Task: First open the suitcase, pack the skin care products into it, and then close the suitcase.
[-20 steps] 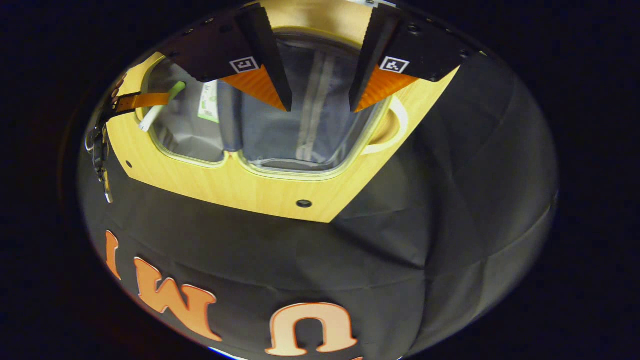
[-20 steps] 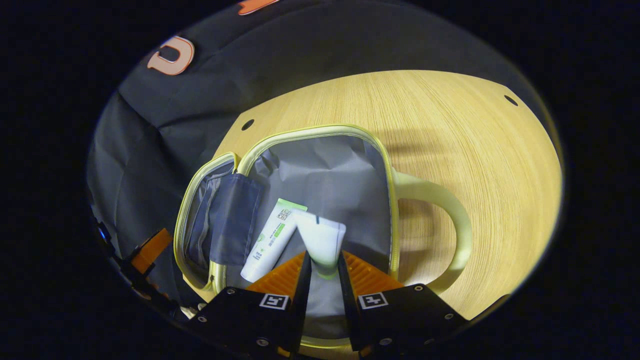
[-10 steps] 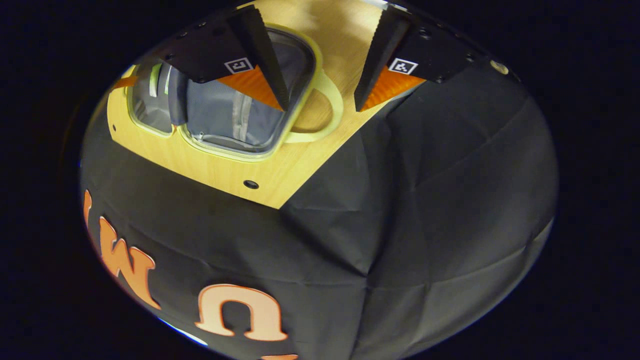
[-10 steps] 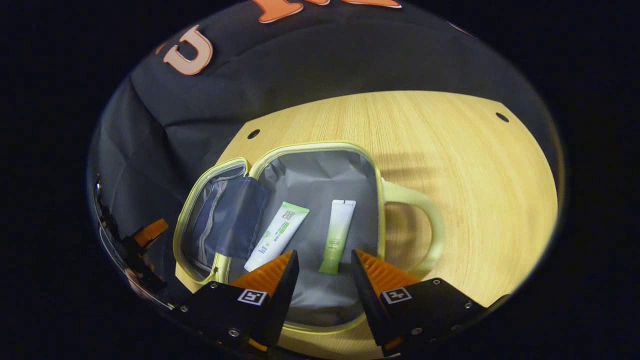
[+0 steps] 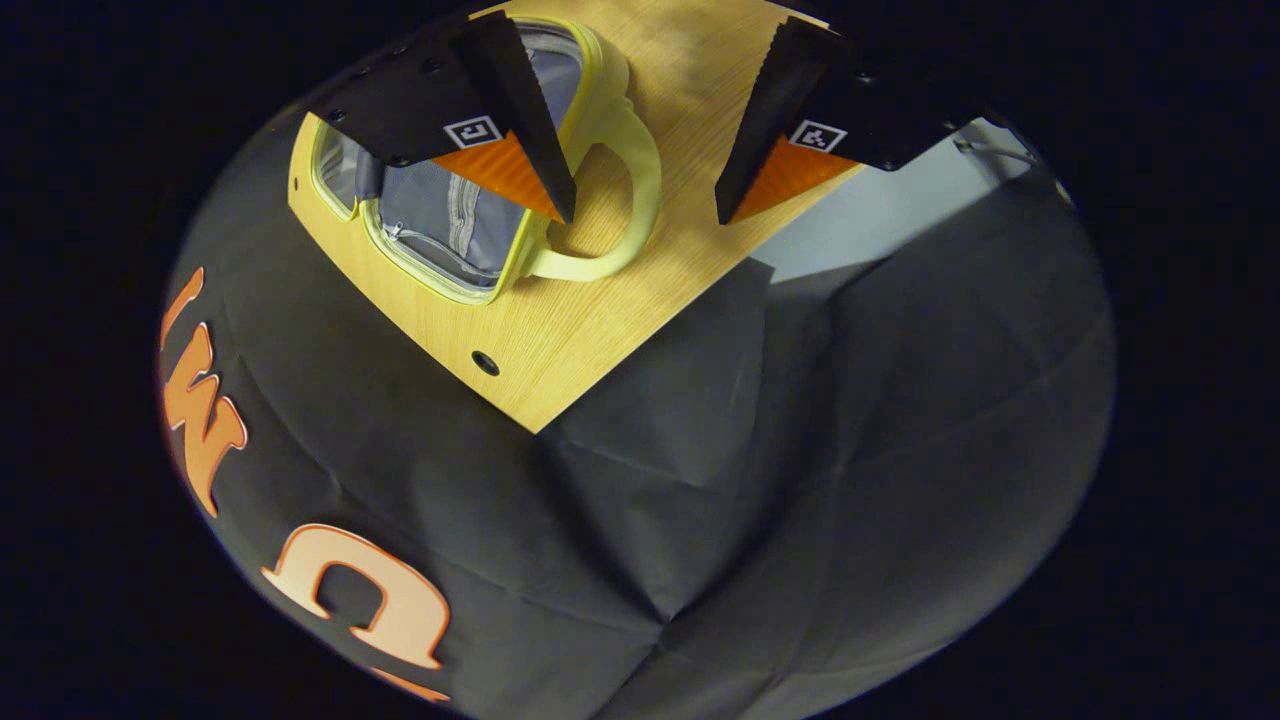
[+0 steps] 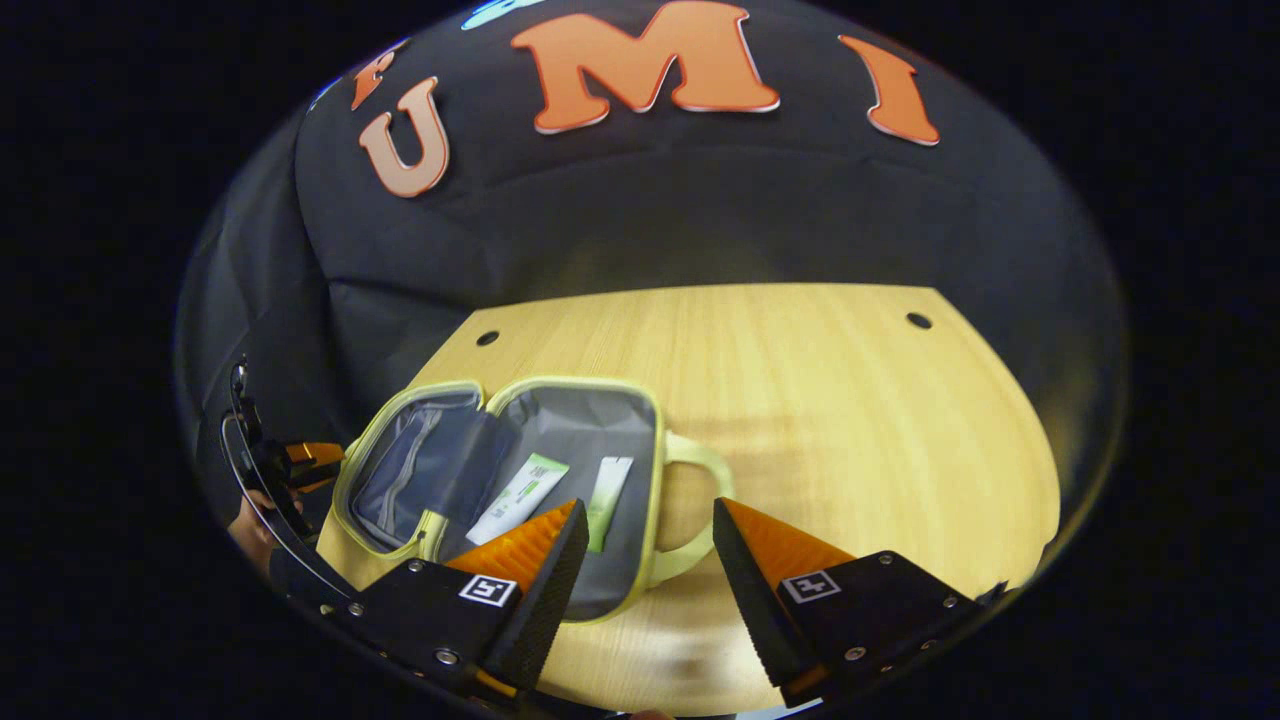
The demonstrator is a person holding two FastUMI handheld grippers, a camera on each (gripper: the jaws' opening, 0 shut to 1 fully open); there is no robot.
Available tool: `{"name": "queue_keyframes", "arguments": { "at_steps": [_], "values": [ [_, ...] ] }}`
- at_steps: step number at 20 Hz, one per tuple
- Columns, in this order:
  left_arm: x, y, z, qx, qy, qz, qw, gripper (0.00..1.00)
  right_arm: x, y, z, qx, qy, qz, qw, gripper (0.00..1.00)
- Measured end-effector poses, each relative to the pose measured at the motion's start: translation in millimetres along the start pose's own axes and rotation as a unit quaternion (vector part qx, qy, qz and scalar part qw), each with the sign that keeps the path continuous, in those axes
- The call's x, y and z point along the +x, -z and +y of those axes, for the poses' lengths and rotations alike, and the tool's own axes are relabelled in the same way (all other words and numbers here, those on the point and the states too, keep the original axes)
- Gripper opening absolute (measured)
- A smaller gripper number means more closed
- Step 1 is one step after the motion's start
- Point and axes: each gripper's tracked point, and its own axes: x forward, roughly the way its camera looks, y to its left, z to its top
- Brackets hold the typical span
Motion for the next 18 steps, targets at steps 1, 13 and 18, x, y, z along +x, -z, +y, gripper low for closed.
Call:
{"name": "queue_keyframes", "arguments": {
  "at_steps": [1, 13, 18],
  "values": [
    [7.7, 7.8, -1.6, -0.004, 0.009, 0.019, 1.000, 0.88, -9.3, -11.3, -10.9, 0.003, 0.010, -0.016, 1.000, 0.82],
    [35.1, 4.9, -26.6, 0.043, 0.080, 0.042, 0.995, 0.11, -91.0, -85.1, -100.5, -0.025, 0.121, -0.157, 0.980, 0.82],
    [-23.4, -41.3, -71.2, 0.122, 0.061, -0.035, 0.990, 0.10, -108.5, -94.2, -114.8, -0.055, 0.133, -0.183, 0.972, 0.85]
  ]
}}
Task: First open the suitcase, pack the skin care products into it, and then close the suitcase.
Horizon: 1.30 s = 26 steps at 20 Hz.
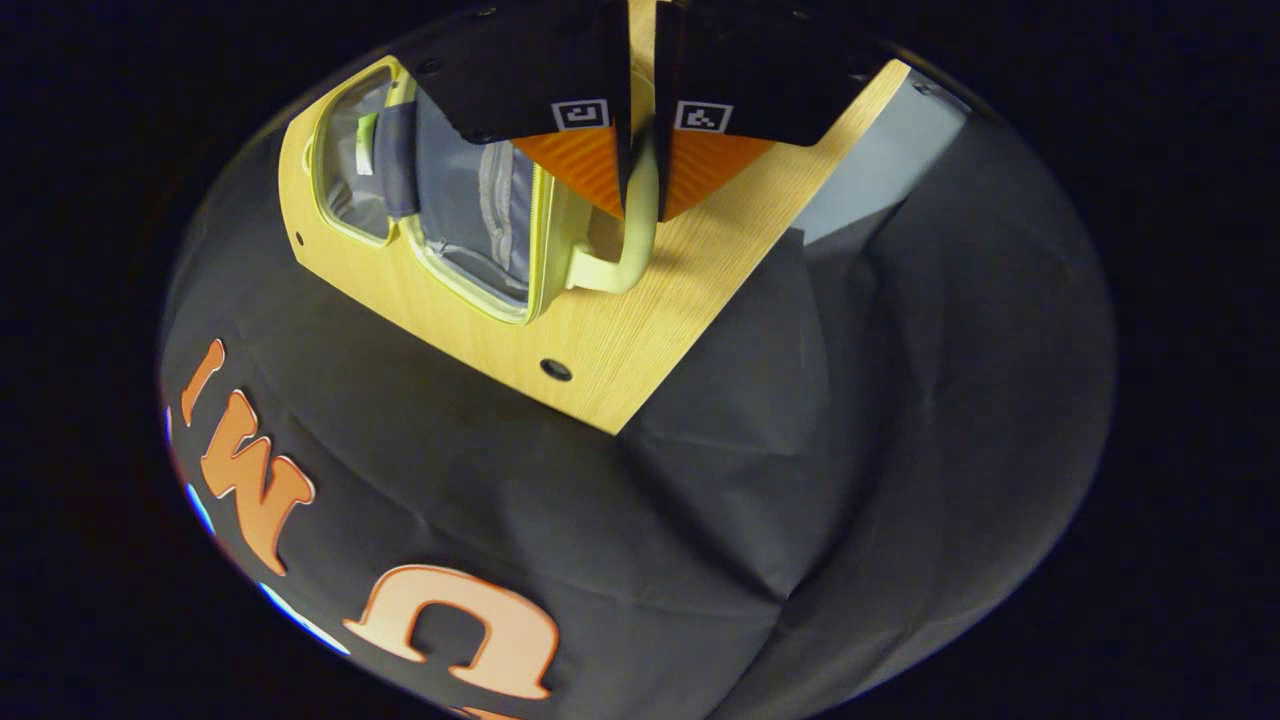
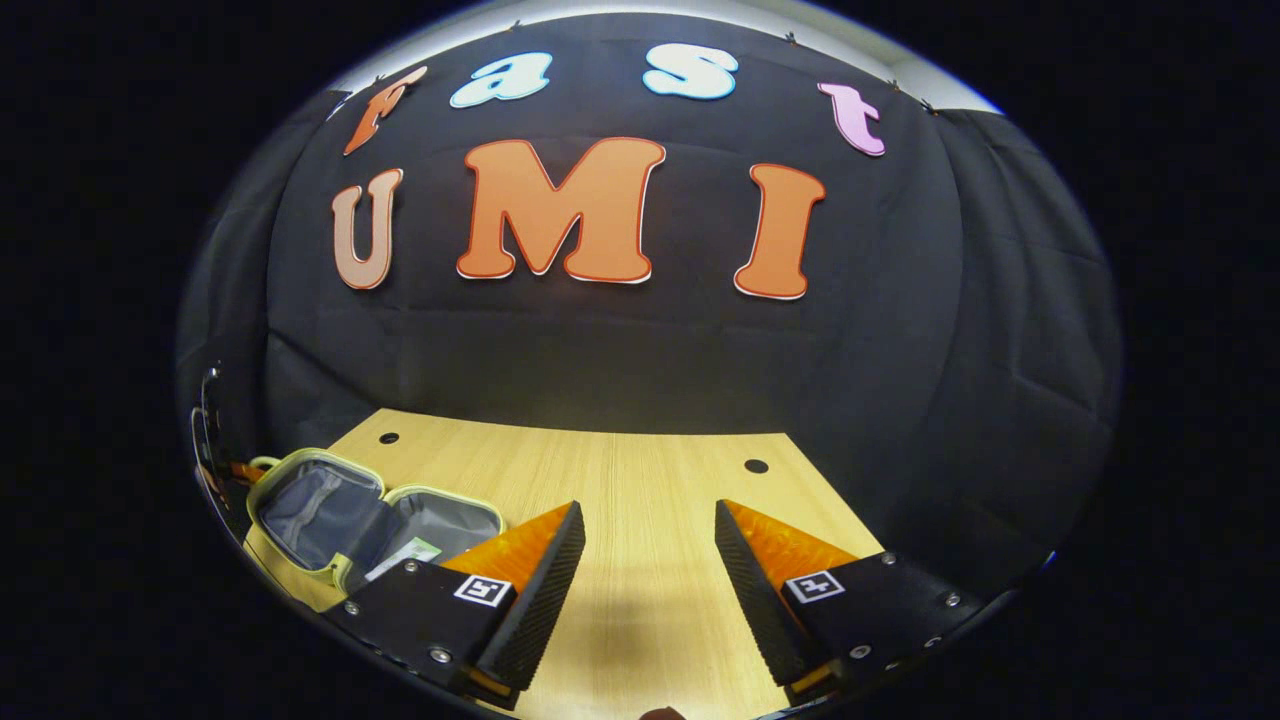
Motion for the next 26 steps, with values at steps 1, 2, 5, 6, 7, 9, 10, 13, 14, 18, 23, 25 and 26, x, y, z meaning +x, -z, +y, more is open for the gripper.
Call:
{"name": "queue_keyframes", "arguments": {
  "at_steps": [1, 2, 5, 6, 7, 9, 10, 13, 14, 18, 23, 25, 26],
  "values": [
    [-10.3, -10.9, -12.0, 0.004, 0.000, -0.016, 1.000, 0.10, -2.7, -2.9, -5.5, 0.001, 0.001, -0.003, 1.000, 0.85],
    [-22.8, -20.9, -25.6, 0.008, 0.005, -0.033, 0.999, 0.10, -2.8, -5.1, -10.3, 0.004, -0.001, -0.009, 1.000, 0.85],
    [-63.7, -50.3, -73.5, 0.020, 0.023, -0.073, 0.997, 0.10, -6.5, -10.6, -31.4, 0.003, -0.003, -0.021, 1.000, 0.86],
    [-77.2, -59.4, -90.1, 0.028, 0.029, -0.086, 0.995, 0.10, -8.3, -13.0, -40.0, 0.003, -0.004, -0.027, 1.000, 0.86],
    [-89.8, -66.3, -109.6, 0.036, 0.039, -0.097, 0.994, 0.10, -9.5, -15.9, -49.3, 0.000, -0.004, -0.033, 0.999, 0.86],
    [-111.7, -74.7, -150.1, 0.063, 0.053, -0.112, 0.990, 0.09, -13.2, -16.4, -62.2, -0.006, -0.009, -0.042, 0.999, 0.86],
    [-118.8, -75.2, -167.6, 0.076, 0.056, -0.116, 0.989, 0.10, -17.4, -22.9, -67.7, -0.010, -0.010, -0.047, 0.999, 0.86],
    [-137.1, -70.7, -232.9, 0.114, 0.075, -0.125, 0.983, 0.07, -21.9, -23.7, -82.6, -0.013, -0.019, -0.058, 0.998, 0.86],
    [-141.7, -67.1, -254.6, 0.122, 0.083, -0.128, 0.981, 0.10, -23.0, -22.9, -86.6, -0.012, -0.024, -0.063, 0.998, 0.86],
    [-152.4, -37.9, -330.5, 0.143, 0.111, -0.126, 0.975, 0.10, -21.7, -13.7, -95.7, -0.005, -0.042, -0.074, 0.996, 0.86],
    [-144.8, 14.3, -402.7, 0.182, 0.115, -0.122, 0.969, 0.10, -26.2, -2.0, -105.4, -0.006, -0.071, -0.077, 0.994, 0.86],
    [-139.2, 35.9, -432.2, 0.188, 0.125, -0.118, 0.967, 0.10, -26.3, -1.3, -104.1, -0.006, -0.081, -0.074, 0.994, 0.86],
    [-134.7, 51.8, -446.0, 0.194, 0.133, -0.108, 0.966, 0.10, -25.1, 0.1, -106.6, -0.007, -0.083, -0.073, 0.994, 0.86]
  ]
}}
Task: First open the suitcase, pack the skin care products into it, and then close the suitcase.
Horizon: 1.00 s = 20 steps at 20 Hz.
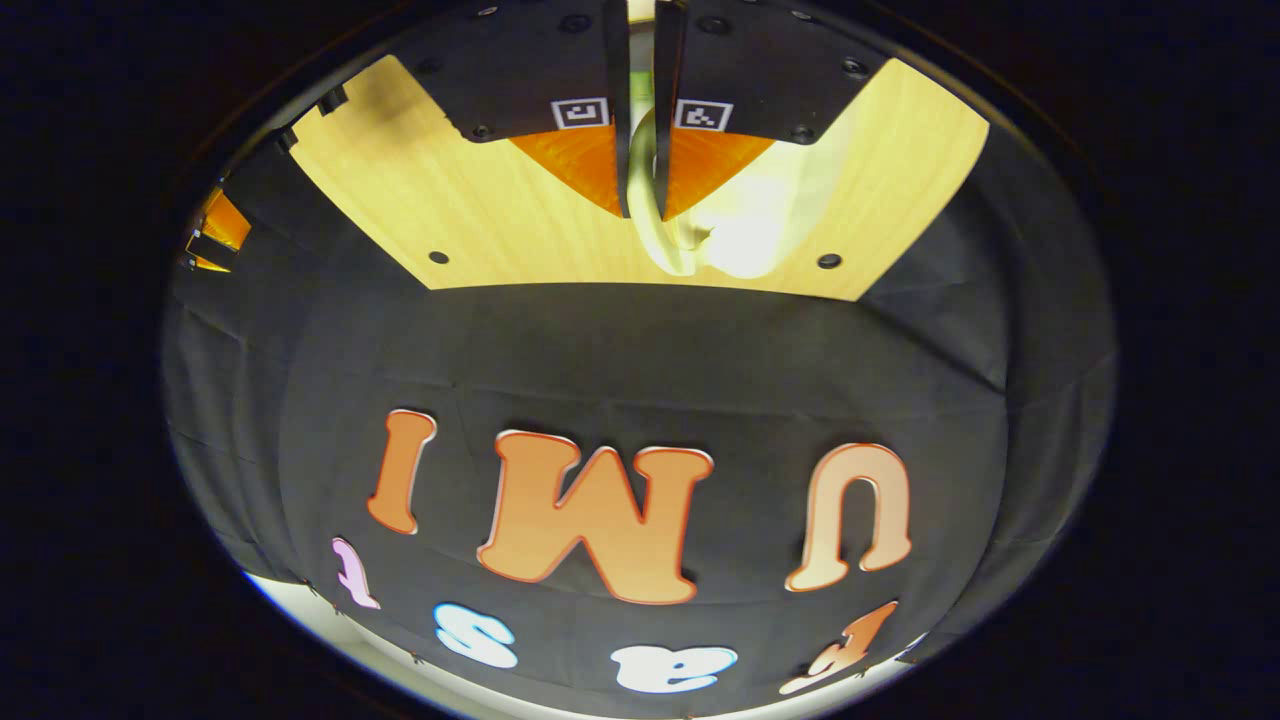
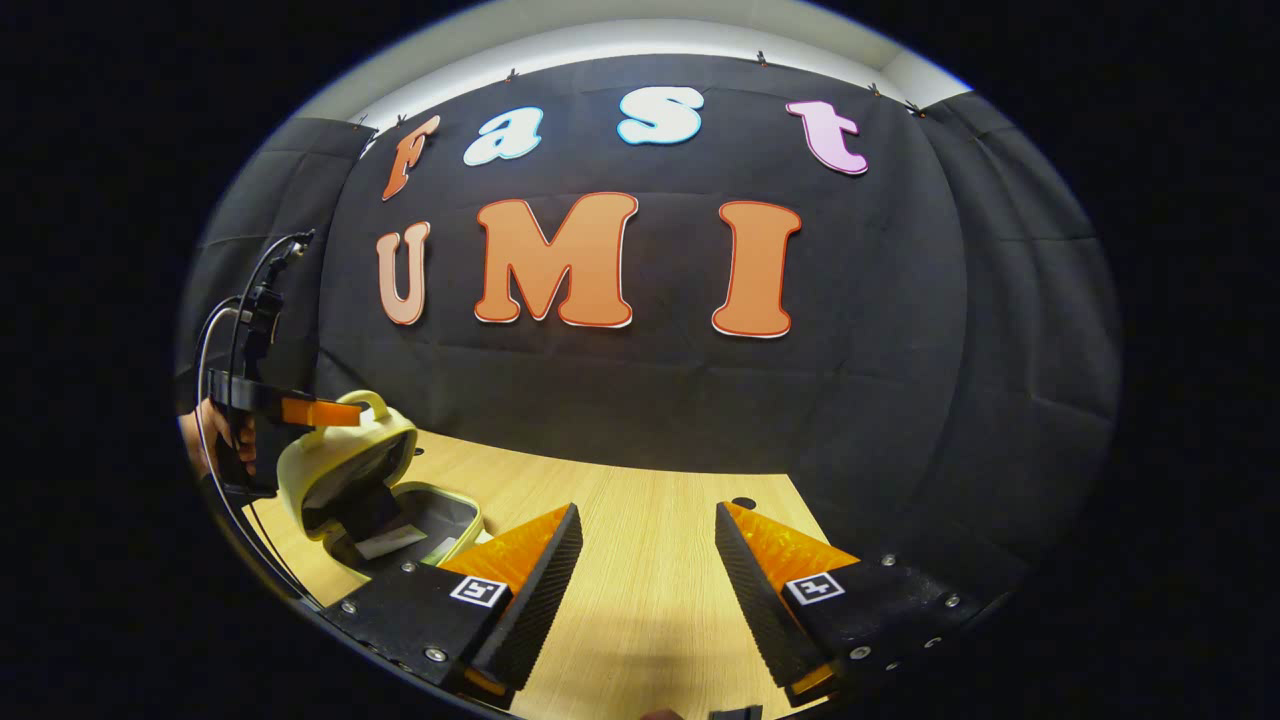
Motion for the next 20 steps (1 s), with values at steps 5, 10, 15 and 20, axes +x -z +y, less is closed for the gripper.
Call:
{"name": "queue_keyframes", "arguments": {
  "at_steps": [5, 10, 15, 20],
  "values": [
    [42.2, 54.0, -60.2, 0.063, 0.015, 0.057, 0.996, 0.10, -0.3, 16.3, -10.9, 0.005, 0.000, 0.001, 1.000, 0.86],
    [42.6, 101.0, -101.7, 0.083, 0.023, 0.077, 0.993, 0.34, 2.5, 20.2, -15.0, 0.004, -0.004, -0.007, 1.000, 0.86],
    [24.0, 87.0, -134.4, 0.095, 0.021, 0.033, 0.995, 0.83, 5.9, 26.6, -8.6, 0.009, -0.011, -0.013, 1.000, 0.86],
    [-10.7, 50.0, -143.4, 0.063, -0.007, -0.050, 0.997, 0.99, 13.2, 30.0, 10.5, 0.016, -0.020, -0.025, 0.999, 0.86]
  ]
}}
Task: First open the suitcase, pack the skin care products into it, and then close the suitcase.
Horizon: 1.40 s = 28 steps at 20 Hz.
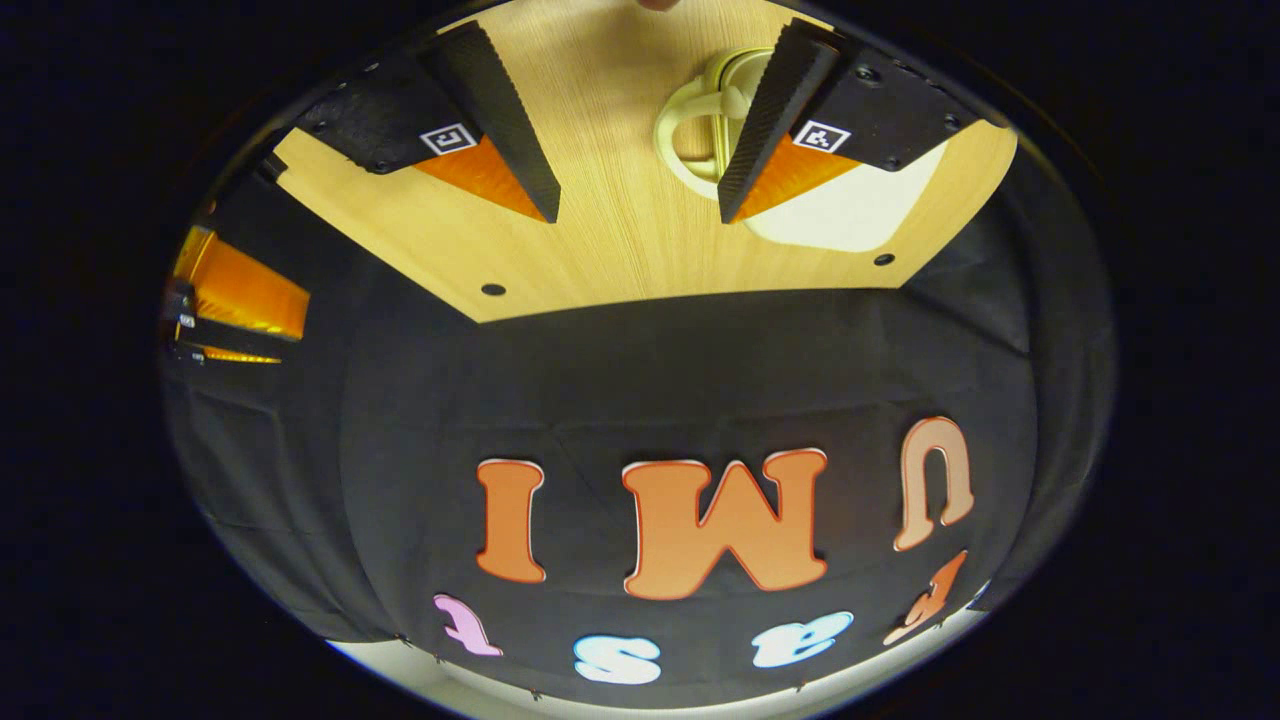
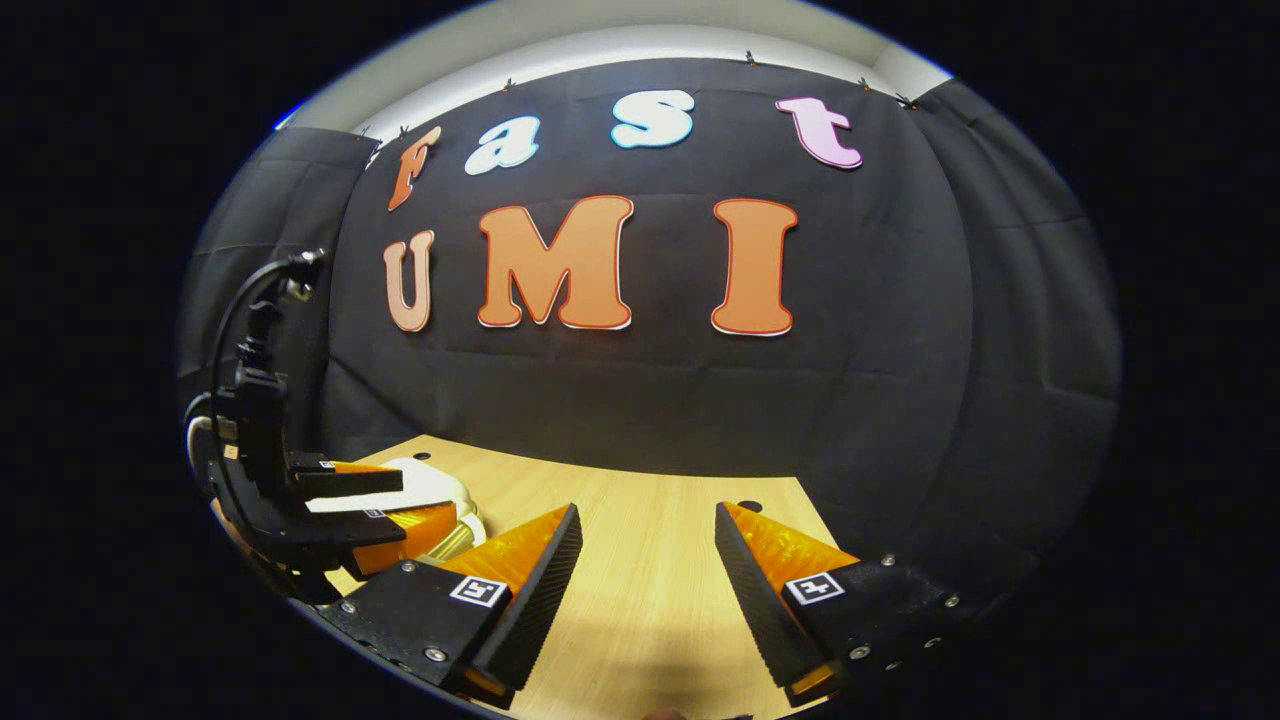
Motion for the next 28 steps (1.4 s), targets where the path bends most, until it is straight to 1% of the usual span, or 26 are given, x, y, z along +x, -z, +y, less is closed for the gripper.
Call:
{"name": "queue_keyframes", "arguments": {
  "at_steps": [2, 5, 7, 9, 12, 14, 15, 17, 18, 20, 22, 23, 25, 27, 28],
  "values": [
    [-9.4, -1.4, 1.2, -0.017, -0.014, -0.013, 1.000, 0.98, 2.6, 7.8, 11.1, 0.004, -0.013, 0.007, 1.000, 0.86],
    [-26.9, -11.7, 12.4, -0.020, -0.042, -0.027, 0.999, 0.99, 4.9, 10.2, 23.4, 0.008, -0.027, 0.009, 1.000, 0.86],
    [-36.0, -24.2, 22.2, -0.017, -0.064, -0.047, 0.997, 0.99, 4.9, 7.9, 30.9, 0.009, -0.038, -0.001, 0.999, 0.86],
    [-42.6, -29.1, 31.9, -0.017, -0.085, -0.057, 0.995, 0.99, 4.1, 2.6, 40.7, 0.014, -0.059, -0.017, 0.998, 0.86],
    [-50.7, -30.8, 41.5, -0.017, -0.102, -0.064, 0.993, 0.99, 7.8, 2.1, 49.2, 0.014, -0.075, -0.029, 0.997, 0.86],
    [-57.6, -44.9, 40.3, -0.036, -0.090, -0.082, 0.992, 0.99, 10.0, 0.5, 51.8, 0.002, -0.078, -0.027, 0.997, 0.87],
    [-60.5, -51.0, 43.4, -0.041, -0.091, -0.088, 0.991, 0.98, 10.9, -2.2, 53.1, -0.003, -0.078, -0.030, 0.997, 0.87],
    [-63.3, -64.2, 49.1, -0.043, -0.091, -0.103, 0.990, 0.98, 14.0, -4.7, 55.4, -0.004, -0.079, -0.030, 0.996, 0.87],
    [-61.5, -70.5, 46.5, -0.043, -0.083, -0.113, 0.989, 0.99, 13.6, -4.2, 58.5, -0.004, -0.083, -0.027, 0.996, 0.87],
    [-56.0, -64.5, 38.7, -0.057, -0.055, -0.107, 0.991, 0.99, 14.1, -0.5, 72.3, -0.003, -0.107, -0.022, 0.994, 0.86],
    [-53.6, -57.4, 42.0, -0.052, -0.053, -0.094, 0.993, 0.97, 14.2, 3.8, 75.2, -0.007, -0.106, -0.012, 0.994, 0.87],
    [-55.6, -60.4, 47.8, -0.047, -0.055, -0.097, 0.993, 0.97, 14.0, 0.0, 74.8, -0.005, -0.098, -0.015, 0.995, 0.87],
    [-55.8, -74.7, 49.3, -0.035, -0.035, -0.113, 0.992, 0.97, 18.8, -9.3, 74.3, -0.005, -0.079, -0.027, 0.997, 0.87],
    [-52.8, -90.0, 56.7, -0.022, -0.017, -0.129, 0.991, 0.97, 24.1, -15.6, 72.3, -0.011, -0.050, -0.030, 0.998, 0.87],
    [-50.6, -95.7, 58.2, -0.017, -0.002, -0.136, 0.990, 0.97, 25.6, -20.3, 72.8, -0.011, -0.036, -0.031, 0.999, 0.87]
  ]
}}
